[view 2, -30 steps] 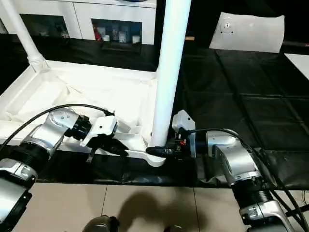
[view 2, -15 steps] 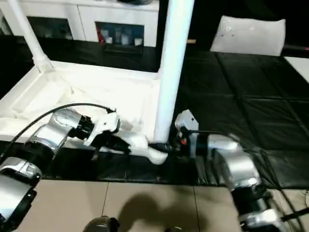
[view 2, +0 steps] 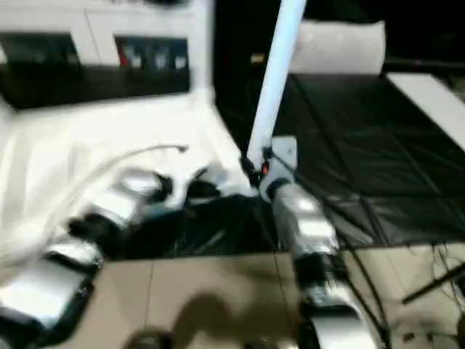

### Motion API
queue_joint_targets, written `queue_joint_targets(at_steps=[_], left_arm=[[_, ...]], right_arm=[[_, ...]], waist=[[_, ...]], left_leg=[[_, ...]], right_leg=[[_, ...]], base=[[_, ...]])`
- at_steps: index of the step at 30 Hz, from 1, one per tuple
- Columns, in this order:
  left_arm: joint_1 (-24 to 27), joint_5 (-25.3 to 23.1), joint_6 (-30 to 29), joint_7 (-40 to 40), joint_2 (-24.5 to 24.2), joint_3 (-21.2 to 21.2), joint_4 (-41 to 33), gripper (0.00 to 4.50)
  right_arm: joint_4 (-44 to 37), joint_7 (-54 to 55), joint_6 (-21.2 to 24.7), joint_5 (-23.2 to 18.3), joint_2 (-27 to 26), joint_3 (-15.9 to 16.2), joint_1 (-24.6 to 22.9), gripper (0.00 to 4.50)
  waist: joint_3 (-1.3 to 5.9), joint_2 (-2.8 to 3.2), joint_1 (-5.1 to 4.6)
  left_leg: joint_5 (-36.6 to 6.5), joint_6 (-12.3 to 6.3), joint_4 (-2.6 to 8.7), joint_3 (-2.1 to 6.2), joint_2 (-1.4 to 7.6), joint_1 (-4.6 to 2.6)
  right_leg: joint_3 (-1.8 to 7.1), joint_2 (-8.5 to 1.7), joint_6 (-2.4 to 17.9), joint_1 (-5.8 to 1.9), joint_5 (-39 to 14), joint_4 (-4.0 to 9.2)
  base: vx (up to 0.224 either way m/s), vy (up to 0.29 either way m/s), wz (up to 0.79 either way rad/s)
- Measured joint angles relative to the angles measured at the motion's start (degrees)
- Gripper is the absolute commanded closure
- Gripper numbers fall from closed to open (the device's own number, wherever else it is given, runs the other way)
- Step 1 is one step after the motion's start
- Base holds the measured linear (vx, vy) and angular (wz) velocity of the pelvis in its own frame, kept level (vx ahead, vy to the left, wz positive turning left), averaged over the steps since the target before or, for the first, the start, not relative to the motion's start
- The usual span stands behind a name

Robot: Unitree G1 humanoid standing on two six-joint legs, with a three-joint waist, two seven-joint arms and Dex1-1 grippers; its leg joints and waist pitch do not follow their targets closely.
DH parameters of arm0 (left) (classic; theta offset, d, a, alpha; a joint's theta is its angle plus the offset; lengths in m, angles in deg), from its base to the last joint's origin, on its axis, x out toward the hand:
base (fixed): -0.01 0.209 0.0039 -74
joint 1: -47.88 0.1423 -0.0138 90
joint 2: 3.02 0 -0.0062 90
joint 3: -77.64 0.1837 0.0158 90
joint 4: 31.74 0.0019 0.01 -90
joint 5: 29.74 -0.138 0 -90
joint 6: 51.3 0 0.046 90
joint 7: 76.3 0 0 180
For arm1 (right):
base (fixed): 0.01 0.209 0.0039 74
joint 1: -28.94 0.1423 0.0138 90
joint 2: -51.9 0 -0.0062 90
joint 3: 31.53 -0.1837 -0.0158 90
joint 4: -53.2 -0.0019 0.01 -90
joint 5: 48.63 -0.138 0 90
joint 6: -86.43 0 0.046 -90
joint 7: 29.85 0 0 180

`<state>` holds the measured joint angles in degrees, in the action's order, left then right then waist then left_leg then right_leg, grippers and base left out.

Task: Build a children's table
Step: Rotate leg to tighten

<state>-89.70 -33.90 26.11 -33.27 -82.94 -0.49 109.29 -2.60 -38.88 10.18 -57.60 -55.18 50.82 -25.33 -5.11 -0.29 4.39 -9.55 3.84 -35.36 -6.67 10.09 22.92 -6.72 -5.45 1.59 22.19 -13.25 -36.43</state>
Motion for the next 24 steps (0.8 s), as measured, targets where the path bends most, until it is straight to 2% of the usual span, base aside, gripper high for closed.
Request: queue_joint_targets(at_steps=[2, 3, 4, 6, 9, 13, 16, 19, 20, 23, 24], left_arm=[[0.00, 0.00, 0.00, -0.09, -0.11, -0.35, -0.14, 4.50], [0.02, 0.00, 0.07, -0.20, -0.18, -0.49, -0.15, 4.50], [0.04, 0.00, 0.14, -0.80, -0.45, -0.74, -0.15, 4.50], [0.03, -0.03, 0.41, -2.16, -1.70, -1.58, -0.23, 4.50], [0.06, -0.26, 1.46, -1.92, -2.98, -1.74, -0.56, 4.50], [0.58, -1.23, 7.90, 2.87, -5.72, 0.24, -0.47, 4.50], [0.50, -2.35, 14.93, 6.82, -7.96, 1.98, 0.94, 4.50], [-0.63, -3.86, 20.70, 7.16, -9.51, 2.79, 4.06, 4.50], [-1.72, -4.85, 23.10, 6.34, -9.59, 3.56, 6.10, 4.50], [-3.96, -7.85, 28.84, 4.08, -11.28, 4.96, 10.68, 4.50], [-4.47, -9.08, 30.82, 2.80, -11.75, 5.48, 11.93, 4.50]], right_arm=[[0.65, 0.42, -0.97, 0.20, -0.47, -0.20, 0.38, 1.88], [0.72, 0.34, -1.39, -0.35, -1.00, -0.87, 0.52, 1.88], [0.50, 0.33, -1.68, -1.48, -2.27, -1.86, 0.62, 1.88], [0.36, -0.79, -2.00, -2.73, -3.66, -1.94, 0.47, 1.55], [0.29, -3.28, -3.06, -2.58, -3.88, 0.03, -0.93, 1.44], [-3.72, -6.73, -4.37, -2.45, -2.48, 1.56, -5.02, 1.06], [-8.76, -9.64, -3.82, -2.68, -0.63, 2.56, -9.33, 1.06], [-13.60, -11.79, -2.94, -2.89, 0.87, 3.21, -13.14, 1.06], [-16.72, -12.70, -2.53, -3.77, 1.58, 3.34, -15.07, 0.88], [-23.80, -13.99, -1.19, -5.62, 2.83, 3.53, -19.64, 0.68], [-25.68, -14.11, -0.62, -6.25, 3.30, 3.49, -21.15, 0.46]], waist=[[0.00, -0.02, -0.38], [-0.01, -0.05, -0.55], [-0.02, -0.05, -0.83], [-0.02, -0.05, -1.27], [-0.02, -0.03, -1.51], [-0.01, -0.03, -0.97], [0.02, 0.03, -0.14], [0.02, 0.02, 0.64], [0.01, 0.01, 0.93], [0.00, -0.01, 0.72], [-0.01, -0.03, 0.63]], left_leg=[[0.00, -0.01, 0.74, -0.47, -0.08, 0.04], [-0.01, -0.01, 1.12, -0.86, -0.09, 0.01], [-0.01, -0.02, 1.23, -1.21, -0.06, -0.03], [0.01, -0.04, 1.35, -1.51, -0.03, 0.03], [0.26, -0.36, 1.39, -1.66, 0.12, 0.13], [0.37, -0.38, 1.76, -2.17, 0.58, 0.07], [0.76, -0.51, 2.02, -2.53, 0.82, 0.06], [0.87, -0.71, 2.07, -2.86, 0.85, 0.13], [0.86, -0.71, 2.03, -2.87, 0.84, 0.17], [0.68, -0.50, 1.88, -3.05, 0.85, 0.12], [0.67, -0.47, 1.84, -3.05, 0.85, 0.12]], right_leg=[[0.35, 0.05, 0.32, 0.00, 1.67, 1.26], [0.60, 0.04, 0.28, 0.05, 2.24, 1.64], [0.86, 0.03, 0.18, 0.18, 2.41, 1.67], [1.04, 0.01, -0.23, 0.63, 2.65, 1.67], [1.05, 0.03, -0.86, 1.02, 3.41, 1.66], [1.04, 0.20, -0.73, 1.24, 3.51, 1.58], [1.04, 0.26, -0.82, 1.40, 3.19, 1.48], [1.20, 0.23, -0.80, 1.63, 3.18, 1.49], [1.22, 0.21, -0.80, 1.62, 3.18, 1.50], [1.36, 0.17, -0.82, 1.60, 3.27, 1.52], [1.38, 0.17, -0.81, 1.61, 3.33, 1.52]], base=[[0.000, 0.000, 0.00], [0.000, 0.000, 0.00], [0.000, 0.000, 0.00], [0.000, 0.000, 0.00], [0.000, -0.002, -0.08], [0.031, -0.013, -0.01], [0.043, -0.012, -0.01], [0.017, -0.002, 0.00], [0.000, 0.000, 0.00], [0.000, 0.000, 0.00], [0.000, 0.000, 0.00]])
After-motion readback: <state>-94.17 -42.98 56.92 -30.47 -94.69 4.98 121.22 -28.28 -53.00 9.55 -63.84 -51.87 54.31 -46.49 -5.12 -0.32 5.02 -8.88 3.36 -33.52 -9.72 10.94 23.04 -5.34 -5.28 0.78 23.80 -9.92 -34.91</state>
